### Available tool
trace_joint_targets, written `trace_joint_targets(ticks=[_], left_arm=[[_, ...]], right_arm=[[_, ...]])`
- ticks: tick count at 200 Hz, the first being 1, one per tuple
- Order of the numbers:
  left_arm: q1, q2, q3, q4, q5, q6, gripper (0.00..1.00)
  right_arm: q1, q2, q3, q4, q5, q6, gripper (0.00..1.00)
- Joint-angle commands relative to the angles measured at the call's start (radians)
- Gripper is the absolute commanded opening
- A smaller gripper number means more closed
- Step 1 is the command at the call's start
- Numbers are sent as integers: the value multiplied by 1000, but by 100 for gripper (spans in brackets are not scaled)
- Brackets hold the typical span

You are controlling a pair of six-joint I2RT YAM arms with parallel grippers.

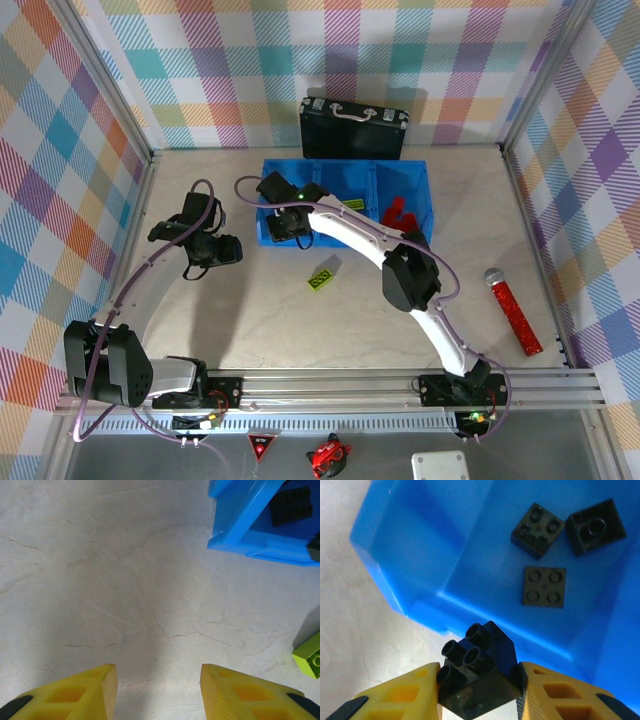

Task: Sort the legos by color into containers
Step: Place the lego in the container.

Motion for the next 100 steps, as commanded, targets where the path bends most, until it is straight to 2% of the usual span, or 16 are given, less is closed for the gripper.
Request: trace_joint_targets(ticks=[1, 47, 100], left_arm=[[14, -21, -10, 21, 37, 15, 47], [14, -24, -15, 32, 47, 10, 47], [14, -26, -21, 44, 49, 8, 47]], right_arm=[[-21, 45, 65, 41, -19, -52, 38], [-45, 151, 179, 61, -56, -75, 39], [-52, 211, 232, 87, -97, -53, 43]])
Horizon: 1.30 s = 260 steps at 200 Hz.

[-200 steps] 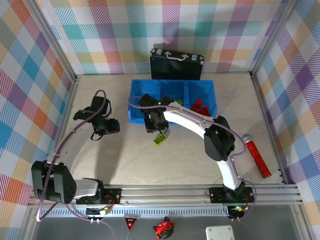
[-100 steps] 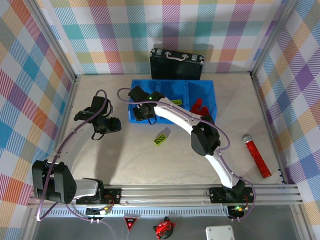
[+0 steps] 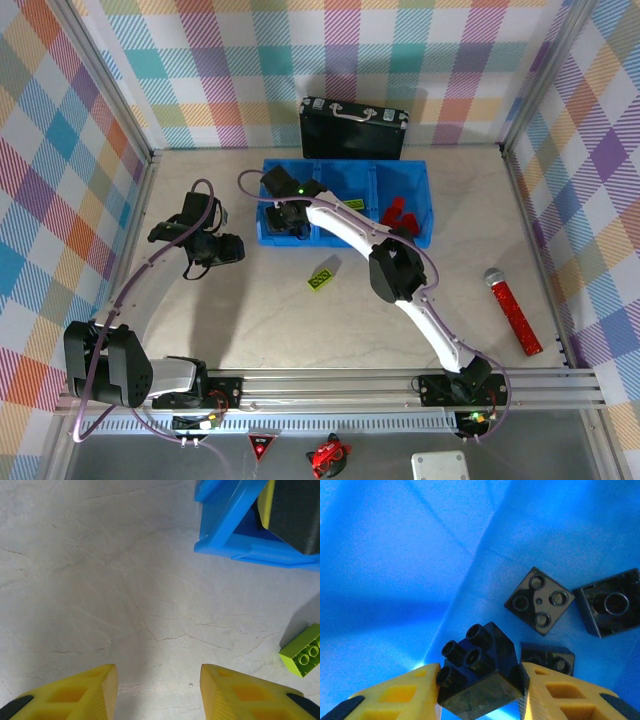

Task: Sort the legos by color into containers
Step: Place the lego in the container.

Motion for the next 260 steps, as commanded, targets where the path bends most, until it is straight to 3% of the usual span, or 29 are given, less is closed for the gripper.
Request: trace_joint_targets(ticks=[1, 62, 133, 198, 260], left_arm=[[13, -24, -14, 19, 14, 8, 47], [14, -19, -19, 20, 30, 6, 47], [14, -24, -13, 16, 14, 11, 48], [14, -30, -6, 4, -26, 25, 49], [17, -41, 2, -3, -49, 36, 50]], right_arm=[[4, 17, 42, 29, -38, 1, 43], [4, 8, 76, 16, -77, 8, 49], [10, -75, 62, -85, -85, 0, 49], [31, -200, -79, -238, -125, -17, 49], [75, -304, -225, -364, -40, -39, 51]])
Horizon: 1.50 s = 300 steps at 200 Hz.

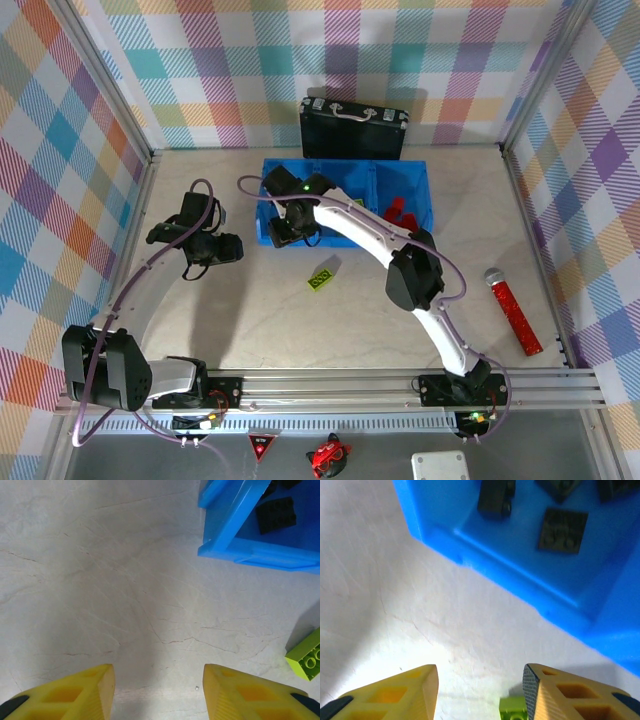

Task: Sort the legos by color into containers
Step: Place the lego in the container, then pick up the lego from the center of the table.

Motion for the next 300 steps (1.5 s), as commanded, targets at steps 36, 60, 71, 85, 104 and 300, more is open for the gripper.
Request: trace_joint_targets(ticks=[36, 60, 71, 85, 104, 300], left_arm=[[16, -14, 2, -3, -13, 23, 52], [17, -9, 3, -6, -23, 25, 53], [19, -6, 4, -7, -26, 24, 53], [20, -3, 5, -8, -26, 26, 53], [21, -3, 5, -5, -21, 26, 53], [22, -18, 0, -1, -20, 30, 53]], right_arm=[[26, -121, -199, -66, 58, -9, 52], [34, -134, -266, -58, 69, -9, 54], [38, -138, -290, -56, 82, -13, 56], [43, -143, -323, -46, 94, -18, 58], [45, -146, -347, -45, 106, -17, 64], [46, -63, -389, -7, 116, 20, 82]])
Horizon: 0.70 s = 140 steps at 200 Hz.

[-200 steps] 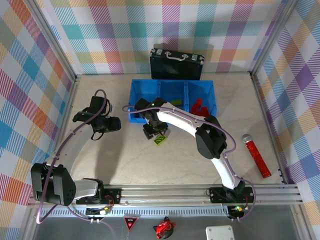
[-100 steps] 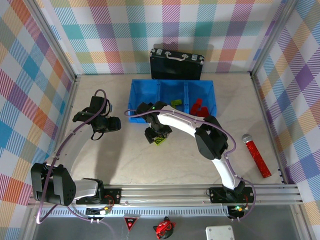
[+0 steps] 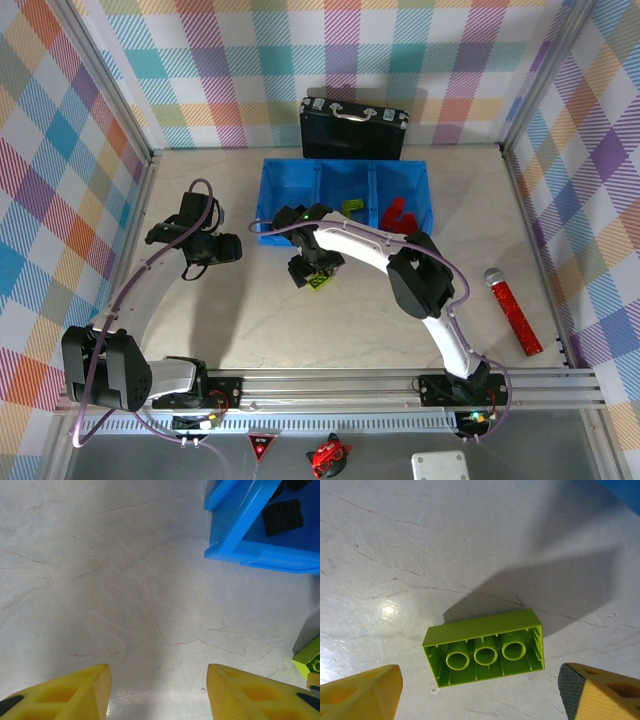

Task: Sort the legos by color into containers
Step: Pick up the lego from the center of the table.

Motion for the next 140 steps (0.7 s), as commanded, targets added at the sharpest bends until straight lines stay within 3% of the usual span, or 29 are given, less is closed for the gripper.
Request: trace_joint_targets(ticks=[1, 50, 100, 140], left_arm=[[16, -18, 1, -1, -7, 20, 53], [16, -18, 2, -1, -8, 20, 53], [17, -18, 3, -1, -10, 21, 53], [19, -23, 3, -1, -10, 20, 53]], right_arm=[[7, 33, 2, -7, 4, 6, 82], [7, 59, -1, 0, -4, 7, 81], [7, 57, 2, -5, -2, 8, 71], [7, 47, 14, -18, 2, 9, 69]])
